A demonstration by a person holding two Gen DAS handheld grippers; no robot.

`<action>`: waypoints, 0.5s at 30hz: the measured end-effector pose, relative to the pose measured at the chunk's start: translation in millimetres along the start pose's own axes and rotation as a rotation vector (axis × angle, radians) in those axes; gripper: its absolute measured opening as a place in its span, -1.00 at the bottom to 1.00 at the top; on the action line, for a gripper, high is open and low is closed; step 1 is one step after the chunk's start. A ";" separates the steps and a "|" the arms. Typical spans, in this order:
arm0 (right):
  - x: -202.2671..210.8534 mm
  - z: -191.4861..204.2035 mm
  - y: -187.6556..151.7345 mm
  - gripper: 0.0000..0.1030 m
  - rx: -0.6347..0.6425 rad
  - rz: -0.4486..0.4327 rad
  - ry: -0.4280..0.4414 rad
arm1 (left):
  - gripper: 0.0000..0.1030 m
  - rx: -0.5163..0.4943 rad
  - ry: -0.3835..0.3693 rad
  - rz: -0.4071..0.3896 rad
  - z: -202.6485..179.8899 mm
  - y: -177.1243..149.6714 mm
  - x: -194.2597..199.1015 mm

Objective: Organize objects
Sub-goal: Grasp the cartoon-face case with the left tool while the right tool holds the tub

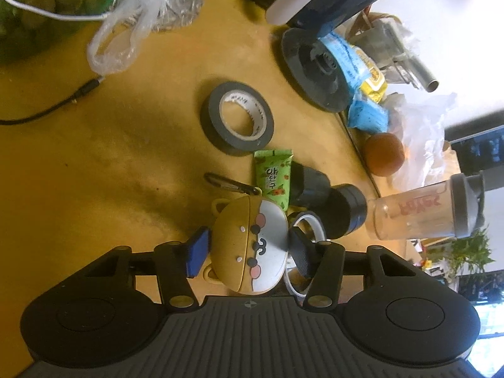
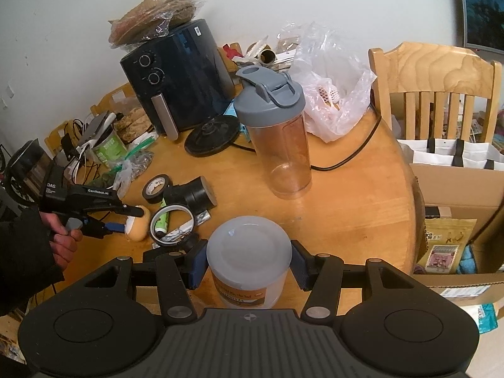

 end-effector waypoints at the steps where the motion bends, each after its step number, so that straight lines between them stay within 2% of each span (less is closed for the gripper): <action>1: -0.3 0.8 -0.1 0.10 0.000 -0.001 0.001 | 0.03 0.000 0.001 -0.005 -0.3 0.5 3.5; 8: -4.6 7.7 4.0 0.10 0.008 -0.006 0.010 | 0.03 -0.016 0.011 -0.070 -7.1 2.4 37.3; 15: -10.7 21.3 10.6 0.10 0.034 -0.007 0.028 | 0.03 -0.078 0.032 -0.137 -17.3 -2.1 73.8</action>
Point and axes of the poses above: each gripper's, at about its wrist camera, not at the fingertips, and x roughly against the way its jaws point, z to its left, y to its top, the point moved 8 cm from there along -x, roughly the way its jaws point, and after that the axes turned 6 degrees about y, right-handed, at the moved point
